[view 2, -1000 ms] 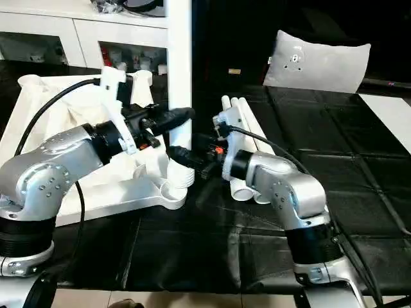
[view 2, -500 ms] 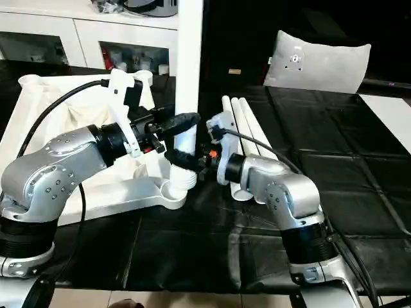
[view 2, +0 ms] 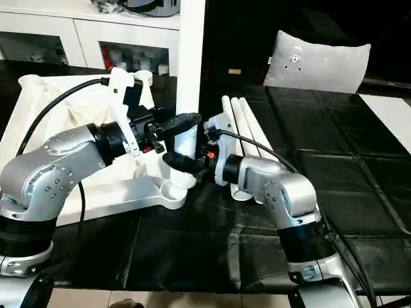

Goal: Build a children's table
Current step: Pick table leg

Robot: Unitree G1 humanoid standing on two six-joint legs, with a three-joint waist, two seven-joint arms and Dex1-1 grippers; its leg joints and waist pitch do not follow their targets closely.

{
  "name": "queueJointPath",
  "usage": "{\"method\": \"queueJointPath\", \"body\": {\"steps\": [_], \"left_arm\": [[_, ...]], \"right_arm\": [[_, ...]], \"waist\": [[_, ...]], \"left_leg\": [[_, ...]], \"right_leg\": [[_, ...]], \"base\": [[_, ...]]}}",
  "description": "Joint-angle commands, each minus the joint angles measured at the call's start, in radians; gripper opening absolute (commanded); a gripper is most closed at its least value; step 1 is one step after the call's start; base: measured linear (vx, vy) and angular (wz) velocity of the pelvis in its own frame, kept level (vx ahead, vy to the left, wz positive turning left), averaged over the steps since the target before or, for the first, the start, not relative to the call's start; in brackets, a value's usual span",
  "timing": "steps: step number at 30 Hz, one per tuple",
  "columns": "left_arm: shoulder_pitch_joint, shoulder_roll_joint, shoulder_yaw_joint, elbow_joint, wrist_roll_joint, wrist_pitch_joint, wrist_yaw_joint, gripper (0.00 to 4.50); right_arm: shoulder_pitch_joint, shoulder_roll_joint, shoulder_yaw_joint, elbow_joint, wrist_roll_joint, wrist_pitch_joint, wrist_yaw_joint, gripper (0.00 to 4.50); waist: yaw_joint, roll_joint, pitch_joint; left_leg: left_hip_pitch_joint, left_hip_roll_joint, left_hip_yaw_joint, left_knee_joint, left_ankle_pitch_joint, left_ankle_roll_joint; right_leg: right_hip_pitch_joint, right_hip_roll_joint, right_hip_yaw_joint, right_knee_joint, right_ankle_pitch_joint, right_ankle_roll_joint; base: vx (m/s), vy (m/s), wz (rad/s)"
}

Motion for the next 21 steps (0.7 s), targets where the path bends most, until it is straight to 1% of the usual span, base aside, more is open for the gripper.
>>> {"method": "queueJointPath", "body": {"steps": [1,4,8,11,13,15,16,17,18,19,20,21], "left_arm": [[-0.033,-0.004,-0.019,-0.042,-0.009,-0.015,-0.032,1.84],[-0.030,-0.002,-0.021,-0.046,-0.011,-0.012,-0.038,1.84],[-0.027,0.001,-0.025,-0.053,-0.014,-0.007,-0.045,1.84],[-0.028,0.001,-0.027,-0.055,-0.015,-0.005,-0.048,1.84],[-0.027,0.005,-0.031,-0.064,-0.022,0.007,-0.054,1.84],[-0.026,0.009,-0.034,-0.079,-0.038,0.024,-0.062,1.84],[-0.027,0.004,-0.028,-0.081,-0.048,0.037,-0.055,1.84],[-0.028,0.002,-0.023,-0.081,-0.058,0.045,-0.053,1.84],[-0.029,0.002,-0.019,-0.082,-0.066,0.053,-0.052,2.40],[-0.030,0.003,-0.020,-0.082,-0.062,0.051,-0.050,2.54],[-0.030,0.007,-0.023,-0.082,-0.051,0.044,-0.047,2.54],[-0.030,0.009,-0.022,-0.081,-0.050,0.044,-0.048,2.54]], "right_arm": [[-0.011,-0.004,-0.019,0.023,-0.014,0.021,-0.018,2.75],[-0.009,-0.001,-0.021,0.022,-0.006,0.021,-0.016,2.38],[-0.003,-0.002,-0.015,0.018,-0.007,0.018,-0.014,2.14],[0.000,0.002,-0.018,0.018,-0.006,0.021,-0.018,2.07],[0.005,0.009,-0.017,0.017,-0.015,0.006,-0.026,2.02],[0.010,0.021,-0.023,0.018,-0.028,-0.020,-0.048,2.00],[0.013,0.021,-0.020,0.013,-0.029,-0.028,-0.040,1.99],[0.014,0.024,-0.021,0.014,-0.034,-0.030,-0.051,1.99],[0.016,0.029,-0.022,0.016,-0.044,-0.039,-0.064,1.98],[0.017,0.030,-0.019,0.018,-0.049,-0.047,-0.065,1.98],[0.019,0.033,-0.014,0.021,-0.059,-0.064,-0.069,1.98],[0.018,0.035,-0.014,0.026,-0.063,-0.053,-0.083,1.98]], "waist": [[0.000,0.009,-0.065],[0.000,0.010,-0.066],[0.000,0.012,-0.066],[0.001,0.011,-0.066],[0.000,0.017,-0.066],[0.000,0.016,-0.067],[0.000,0.020,-0.066],[0.000,0.019,-0.066],[0.000,0.019,-0.066],[0.000,0.019,-0.065],[0.000,0.021,-0.065],[0.001,0.022,-0.065]], "left_leg": [[0.035,0.035,-0.004,-0.067,-0.142,-0.061],[0.035,0.036,-0.005,-0.067,-0.138,-0.064],[0.035,0.035,-0.005,-0.067,-0.136,-0.065],[0.035,0.035,-0.005,-0.067,-0.136,-0.066],[0.036,0.035,-0.006,-0.068,-0.151,-0.074],[0.036,0.035,-0.006,-0.068,-0.152,-0.076],[0.036,0.035,-0.007,-0.068,-0.154,-0.078],[0.037,0.034,-0.006,-0.068,-0.155,-0.079],[0.037,0.034,-0.006,-0.068,-0.156,-0.080],[0.037,0.034,-0.006,-0.068,-0.158,-0.081],[0.036,0.035,-0.007,-0.069,-0.171,-0.087],[0.037,0.035,-0.007,-0.069,-0.173,-0.090]], "right_leg": [[0.033,-0.050,0.017,-0.068,-0.001,-0.190],[0.033,-0.049,0.017,-0.066,0.009,-0.190],[0.033,-0.049,0.016,-0.066,0.021,-0.192],[0.034,-0.049,0.016,-0.065,0.024,-0.192],[0.032,-0.049,0.016,-0.066,0.012,-0.191],[0.032,-0.050,0.016,-0.065,0.017,-0.193],[0.032,-0.049,0.016,-0.064,0.018,-0.193],[0.032,-0.048,0.016,-0.065,0.019,-0.193],[0.031,-0.048,0.016,-0.065,0.018,-0.193],[0.031,-0.048,0.016,-0.065,0.014,-0.193],[0.030,-0.049,0.016,-0.067,0.001,-0.189],[0.030,-0.049,0.016,-0.067,-0.002,-0.189]], "base": [[0.000,0.000,0.00],[0.000,0.000,0.00],[0.000,0.000,0.00],[0.000,0.000,0.00],[0.000,0.000,0.00],[0.000,0.000,0.00],[0.000,0.000,0.00],[0.000,0.000,0.00],[0.000,0.000,0.00],[0.000,0.000,0.00],[0.000,0.000,0.00],[0.000,0.000,0.00]]}}
